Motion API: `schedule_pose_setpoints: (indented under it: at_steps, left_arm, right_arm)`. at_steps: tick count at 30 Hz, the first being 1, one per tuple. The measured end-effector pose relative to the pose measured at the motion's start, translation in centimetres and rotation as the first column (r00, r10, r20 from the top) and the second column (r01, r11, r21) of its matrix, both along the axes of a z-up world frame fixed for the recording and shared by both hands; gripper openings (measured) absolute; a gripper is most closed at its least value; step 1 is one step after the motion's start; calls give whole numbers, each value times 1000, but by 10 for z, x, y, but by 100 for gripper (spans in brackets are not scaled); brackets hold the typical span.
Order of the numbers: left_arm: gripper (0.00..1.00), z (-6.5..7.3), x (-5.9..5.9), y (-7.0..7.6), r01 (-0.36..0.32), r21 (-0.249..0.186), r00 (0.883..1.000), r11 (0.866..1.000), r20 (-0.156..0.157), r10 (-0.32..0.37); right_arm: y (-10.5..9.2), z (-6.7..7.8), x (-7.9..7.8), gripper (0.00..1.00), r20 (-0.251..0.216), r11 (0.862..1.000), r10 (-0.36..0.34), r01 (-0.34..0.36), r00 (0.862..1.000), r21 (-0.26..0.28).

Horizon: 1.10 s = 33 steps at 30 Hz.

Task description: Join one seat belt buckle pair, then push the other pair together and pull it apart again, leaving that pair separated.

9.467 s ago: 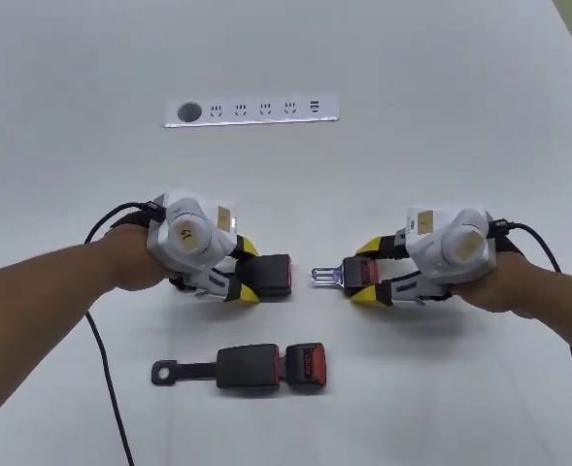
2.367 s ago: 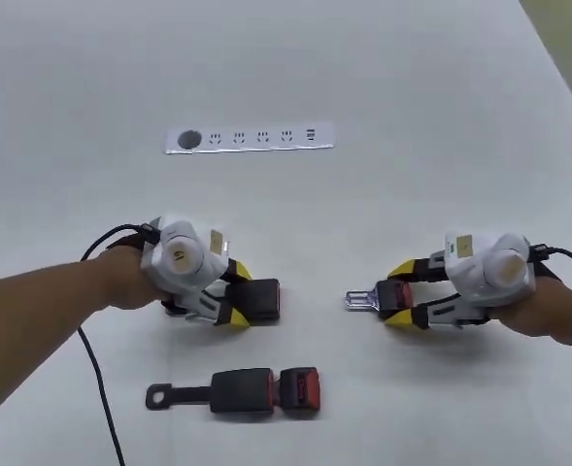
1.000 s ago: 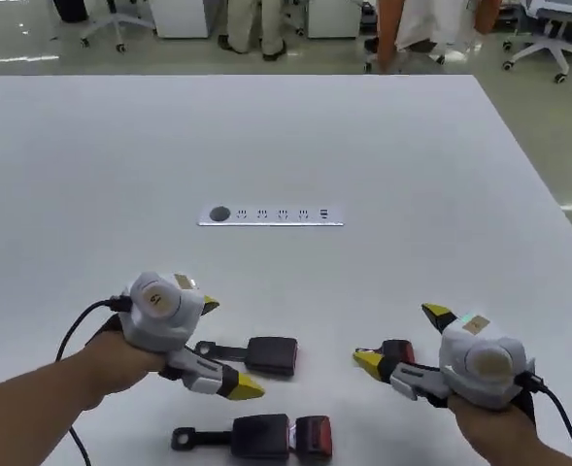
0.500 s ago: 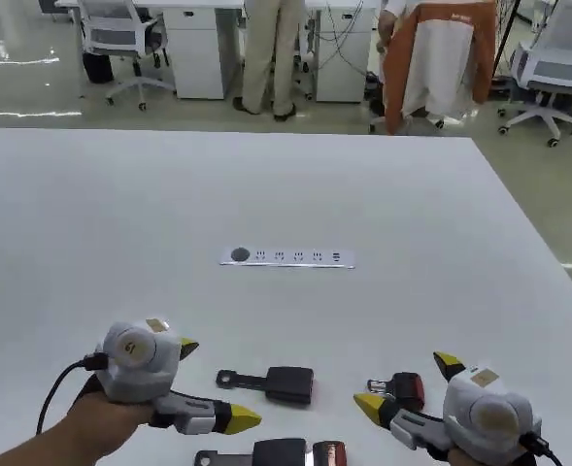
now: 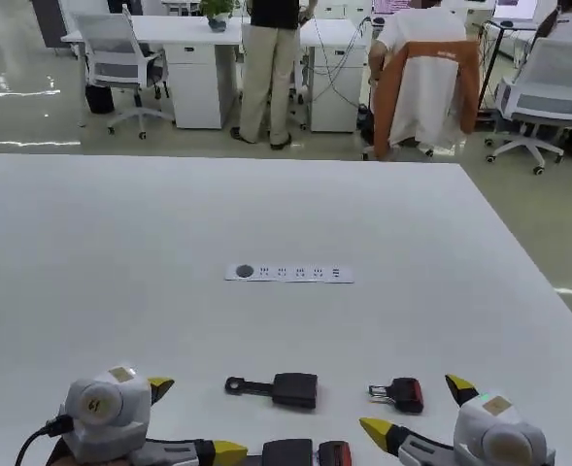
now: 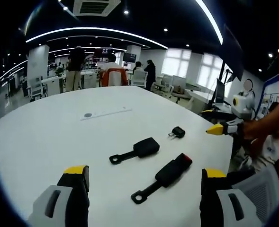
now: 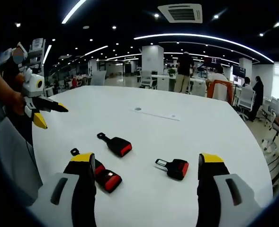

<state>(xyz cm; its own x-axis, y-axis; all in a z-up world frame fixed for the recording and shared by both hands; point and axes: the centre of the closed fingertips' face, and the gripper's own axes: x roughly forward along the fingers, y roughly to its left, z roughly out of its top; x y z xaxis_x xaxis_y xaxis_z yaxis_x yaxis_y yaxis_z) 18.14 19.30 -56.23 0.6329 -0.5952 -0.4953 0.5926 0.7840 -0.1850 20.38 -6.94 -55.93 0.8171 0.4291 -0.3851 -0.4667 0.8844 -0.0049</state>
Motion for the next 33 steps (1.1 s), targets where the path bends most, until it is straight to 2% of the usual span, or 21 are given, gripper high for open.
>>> schedule_pose_setpoints:
  at_steps: [4, 6, 9, 10, 14, 16, 19, 21, 22, 23, 26, 27, 29, 33]
  left_arm:
    - [100, 3, -6, 8, -20, -11, 1000, 1000, 3, 20]
    - [100, 5, -8, 12, -25, -15, 1000, 1000, 17, 25]
    - [100, 9, -14, 15, -30, -17, 999, 999, 34, 31]
    - [100, 10, -14, 21, -41, -29, 998, 999, 42, 43]
    - [100, 2, -24, 27, -55, -27, 998, 998, 30, 56]
    - [100, 3, -30, 28, -65, -37, 998, 997, 26, 66]
    - [100, 8, -38, 29, -71, -44, 996, 996, 47, 73]
    - [100, 10, -45, 27, -70, -47, 996, 996, 47, 73]
    - [100, 9, -48, 32, -69, -46, 996, 997, 52, 71]
    - [100, 11, -50, 34, -67, -40, 995, 997, 70, 69]
    - [100, 14, -52, 34, -72, -49, 994, 996, 75, 75]
    - [100, 16, -52, 34, -76, -48, 993, 996, 89, 80]
    - [100, 16, -52, 42, -80, -59, 992, 995, 97, 86]
    - [100, 16, -54, 37, -77, -55, 992, 995, 100, 82]
  right_arm:
    - [0, -2, -15, 90, -2, 1000, -11, 11, 1000, -1]
    - [-1, -7, -20, 91, -7, 1000, -16, 16, 1000, -3]
    - [-3, -3, -28, 93, -5, 999, -40, 40, 999, 10]
    - [-2, -1, -31, 93, 1, 999, -43, 43, 999, 10]
    - [0, 1, -38, 94, 12, 999, -38, 38, 999, 6]
    - [-1, 3, -39, 94, 19, 999, -45, 45, 999, 16]
    - [-2, 5, -43, 94, 26, 999, -43, 43, 999, 15]
    - [-4, 5, -48, 94, 29, 999, -38, 38, 999, 16]
    - [-5, 6, -49, 95, 33, 999, -38, 38, 999, 13]
    - [-7, 5, -51, 95, 32, 999, -39, 39, 999, 18]
    - [-12, 5, -56, 96, 32, 999, -45, 45, 998, 11]
    - [-13, 5, -57, 96, 32, 999, -45, 45, 998, 16]
    - [-15, 4, -59, 96, 35, 999, -42, 41, 999, 9]
    - [-21, -3, -62, 97, 27, 999, -46, 46, 999, 5]
